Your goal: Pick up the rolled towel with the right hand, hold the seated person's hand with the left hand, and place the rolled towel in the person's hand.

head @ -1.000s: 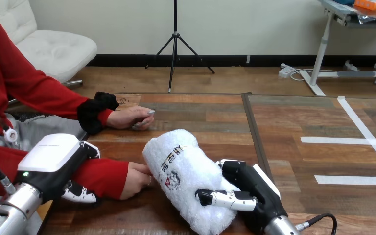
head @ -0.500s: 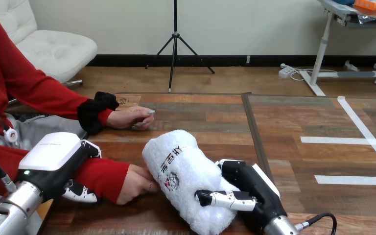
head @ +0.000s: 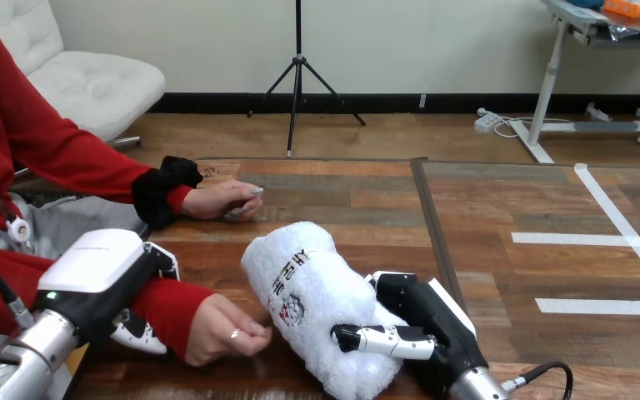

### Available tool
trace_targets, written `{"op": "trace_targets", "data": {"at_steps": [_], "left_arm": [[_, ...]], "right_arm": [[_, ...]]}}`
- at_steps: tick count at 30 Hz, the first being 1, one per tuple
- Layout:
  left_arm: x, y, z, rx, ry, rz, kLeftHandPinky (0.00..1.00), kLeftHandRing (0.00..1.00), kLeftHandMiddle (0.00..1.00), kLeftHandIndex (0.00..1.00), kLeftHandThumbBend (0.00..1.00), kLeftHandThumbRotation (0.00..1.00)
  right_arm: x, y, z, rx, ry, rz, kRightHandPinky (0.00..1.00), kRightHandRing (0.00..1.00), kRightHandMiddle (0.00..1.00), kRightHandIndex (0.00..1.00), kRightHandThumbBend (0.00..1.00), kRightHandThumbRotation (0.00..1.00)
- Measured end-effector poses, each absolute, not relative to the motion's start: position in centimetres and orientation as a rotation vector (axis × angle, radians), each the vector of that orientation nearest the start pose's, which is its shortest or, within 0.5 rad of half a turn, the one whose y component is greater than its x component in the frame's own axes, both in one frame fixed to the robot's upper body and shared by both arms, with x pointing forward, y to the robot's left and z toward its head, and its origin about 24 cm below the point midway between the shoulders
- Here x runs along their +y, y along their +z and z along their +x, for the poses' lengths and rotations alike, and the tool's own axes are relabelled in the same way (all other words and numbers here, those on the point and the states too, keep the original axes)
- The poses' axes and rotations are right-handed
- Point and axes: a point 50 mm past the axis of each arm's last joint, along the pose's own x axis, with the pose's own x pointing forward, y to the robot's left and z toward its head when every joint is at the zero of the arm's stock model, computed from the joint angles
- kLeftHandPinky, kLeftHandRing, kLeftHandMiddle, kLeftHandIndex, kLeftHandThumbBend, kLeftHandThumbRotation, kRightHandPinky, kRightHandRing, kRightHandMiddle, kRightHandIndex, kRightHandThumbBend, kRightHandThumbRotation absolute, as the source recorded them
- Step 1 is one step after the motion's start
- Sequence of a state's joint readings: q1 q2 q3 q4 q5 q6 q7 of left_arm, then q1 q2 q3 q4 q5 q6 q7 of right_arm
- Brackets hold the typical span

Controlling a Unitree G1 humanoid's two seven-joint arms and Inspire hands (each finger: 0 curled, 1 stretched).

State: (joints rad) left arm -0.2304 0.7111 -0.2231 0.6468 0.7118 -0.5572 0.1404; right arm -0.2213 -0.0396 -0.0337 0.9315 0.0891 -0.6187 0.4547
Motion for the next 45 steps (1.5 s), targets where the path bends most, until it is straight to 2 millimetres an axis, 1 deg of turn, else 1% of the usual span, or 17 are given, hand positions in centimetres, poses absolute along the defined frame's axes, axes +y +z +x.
{"op": "trace_targets", "data": {"at_steps": [11,30,45], "left_arm": [[25.7,2.6,26.9,-0.096,-0.408,1.329,0.3,0.33,0.38,0.4,0.84,0.0],[23.8,3.9,27.4,-0.196,-0.425,1.309,0.3,0.34,0.38,0.4,0.83,0.0],[22.2,4.7,27.7,-0.256,-0.434,1.26,0.3,0.33,0.38,0.4,0.83,0.0]], "right_arm": [[-13.7,-4.7,25.2,0.088,0.419,0.051,0.0,0.04,0.07,0.04,0.43,0.0],[-13.6,-4.7,25.5,0.095,0.425,0.045,0.0,0.05,0.08,0.05,0.45,0.0],[-13.3,-4.7,25.6,0.09,0.43,0.047,0.03,0.07,0.1,0.08,0.48,0.0]]}}
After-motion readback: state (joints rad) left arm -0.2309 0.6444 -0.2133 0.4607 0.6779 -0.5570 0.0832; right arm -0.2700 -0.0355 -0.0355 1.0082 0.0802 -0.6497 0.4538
